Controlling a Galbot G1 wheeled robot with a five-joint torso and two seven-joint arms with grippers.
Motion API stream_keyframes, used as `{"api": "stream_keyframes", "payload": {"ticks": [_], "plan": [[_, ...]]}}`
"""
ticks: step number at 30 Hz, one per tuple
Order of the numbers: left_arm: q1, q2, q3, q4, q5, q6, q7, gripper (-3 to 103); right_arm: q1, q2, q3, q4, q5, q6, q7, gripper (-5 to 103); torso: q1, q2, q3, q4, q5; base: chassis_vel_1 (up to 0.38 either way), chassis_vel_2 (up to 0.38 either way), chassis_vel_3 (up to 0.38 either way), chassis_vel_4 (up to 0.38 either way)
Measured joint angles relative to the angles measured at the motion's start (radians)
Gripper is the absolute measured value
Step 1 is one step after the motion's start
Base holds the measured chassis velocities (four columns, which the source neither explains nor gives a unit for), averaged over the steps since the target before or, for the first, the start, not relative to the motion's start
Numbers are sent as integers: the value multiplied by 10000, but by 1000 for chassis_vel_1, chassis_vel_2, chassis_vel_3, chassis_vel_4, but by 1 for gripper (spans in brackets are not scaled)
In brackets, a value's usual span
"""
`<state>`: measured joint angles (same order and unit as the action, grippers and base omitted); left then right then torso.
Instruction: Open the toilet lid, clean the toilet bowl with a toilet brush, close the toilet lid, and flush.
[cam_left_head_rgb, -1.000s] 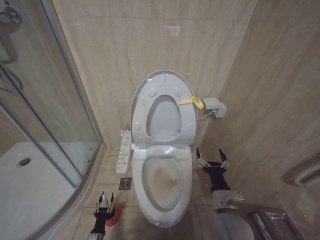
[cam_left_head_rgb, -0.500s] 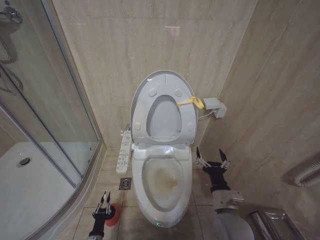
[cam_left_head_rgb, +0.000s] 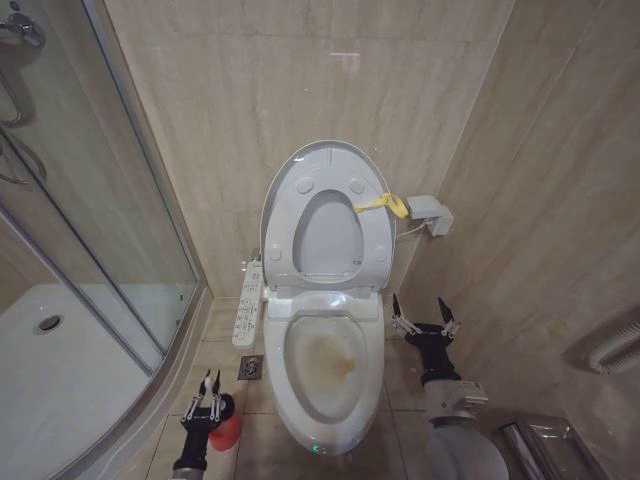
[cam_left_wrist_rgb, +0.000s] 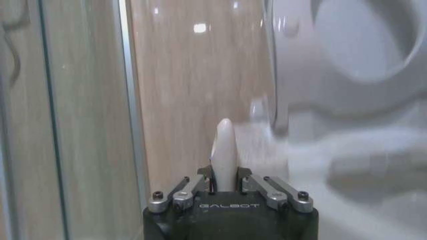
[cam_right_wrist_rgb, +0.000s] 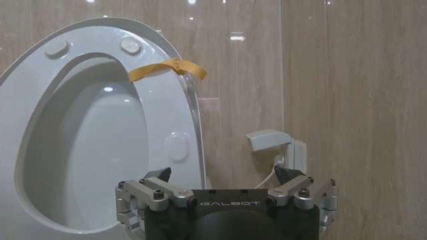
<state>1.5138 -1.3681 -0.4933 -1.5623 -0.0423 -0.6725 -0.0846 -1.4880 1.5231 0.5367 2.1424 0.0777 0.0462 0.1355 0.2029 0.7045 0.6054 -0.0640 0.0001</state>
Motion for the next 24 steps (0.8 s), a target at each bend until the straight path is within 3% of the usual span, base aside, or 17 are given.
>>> {"api": "stream_keyframes", "payload": {"ticks": [2,3,5,11,14,20,22,24], "plan": [[572,78,-4,-1324,-19,275,-9,21,0,0,1,0,0,0,0,100,0,0,0,1,0,0,0,0,0],[572,78,-4,-1324,-19,275,-9,21,0,0,1,0,0,0,0,100,0,0,0,1,0,0,0,0,0],[1177,168,99,-2863,-71,575,-19,21,1,0,1,0,0,0,0,100,0,0,0,0,1,0,0,0,0],[1876,343,394,-4911,-123,1055,-10,21,0,0,0,0,0,0,0,100,0,0,0,0,0,0,0,0,0],[1780,610,702,-6021,-465,1760,56,21,0,0,0,0,0,0,0,100,0,0,0,0,1,0,0,0,0],[996,885,1102,-6295,-980,2579,105,21,1,0,0,0,0,0,0,100,0,0,0,0,-1,0,0,0,0],[77,1083,1436,-6174,-1317,3097,153,21,0,0,0,0,0,0,0,100,0,0,0,-1,-1,0,0,0,0],[-308,1173,1582,-6054,-1477,3264,174,21,0,0,0,0,0,0,0,100,0,0,1,-1,-1,0,0,0,0]]}}
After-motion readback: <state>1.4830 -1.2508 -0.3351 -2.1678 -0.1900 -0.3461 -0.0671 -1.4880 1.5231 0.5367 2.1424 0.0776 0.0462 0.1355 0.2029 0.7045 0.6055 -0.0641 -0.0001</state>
